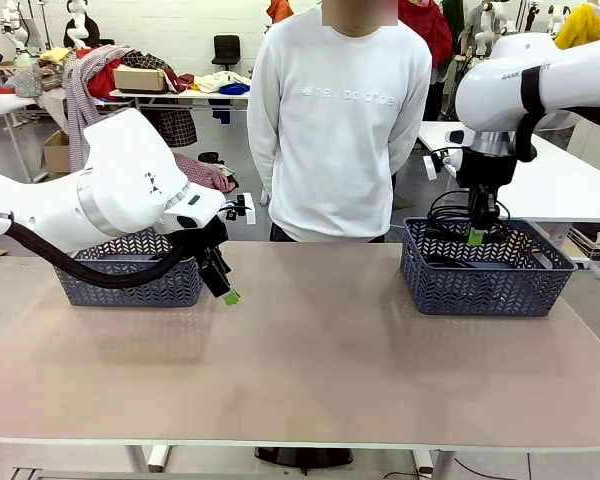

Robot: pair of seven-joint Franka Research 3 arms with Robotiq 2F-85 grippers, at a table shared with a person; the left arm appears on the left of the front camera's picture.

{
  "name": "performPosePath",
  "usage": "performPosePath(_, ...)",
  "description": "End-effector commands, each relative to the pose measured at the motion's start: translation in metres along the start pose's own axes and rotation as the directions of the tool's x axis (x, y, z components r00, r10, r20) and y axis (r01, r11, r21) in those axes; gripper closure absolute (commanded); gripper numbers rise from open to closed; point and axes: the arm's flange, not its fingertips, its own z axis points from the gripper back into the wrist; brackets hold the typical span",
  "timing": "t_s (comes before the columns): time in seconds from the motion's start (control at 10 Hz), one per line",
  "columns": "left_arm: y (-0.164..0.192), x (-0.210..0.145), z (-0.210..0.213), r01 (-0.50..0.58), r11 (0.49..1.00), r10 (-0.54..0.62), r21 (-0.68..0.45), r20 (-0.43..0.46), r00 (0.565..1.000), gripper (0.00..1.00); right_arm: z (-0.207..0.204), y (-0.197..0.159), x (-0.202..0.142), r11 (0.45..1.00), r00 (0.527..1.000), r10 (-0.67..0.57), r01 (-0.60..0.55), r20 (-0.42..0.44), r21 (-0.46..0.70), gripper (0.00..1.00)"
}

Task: Organize the cables according to human instructions.
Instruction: Pick up a bundle of cables and place it in the basket indicated by the human.

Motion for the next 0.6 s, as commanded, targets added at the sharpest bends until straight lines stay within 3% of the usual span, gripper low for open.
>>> performPosePath(0.0, 0.002, -0.002, 0.002, 0.013, 1.0, -0.013, -0.005, -0.005, 1.0, 0.0, -0.003, 0.001, -0.014, 0.998, 0.998, 0.05, -0.049, 0.033, -0.024, 0.88)
performPosePath(0.5, 0.002, -0.002, 0.002, 0.013, 1.0, -0.013, -0.005, -0.005, 1.0, 0.0, -0.016, -0.016, -0.024, 0.997, 0.995, 0.08, -0.078, 0.053, -0.029, 0.88)
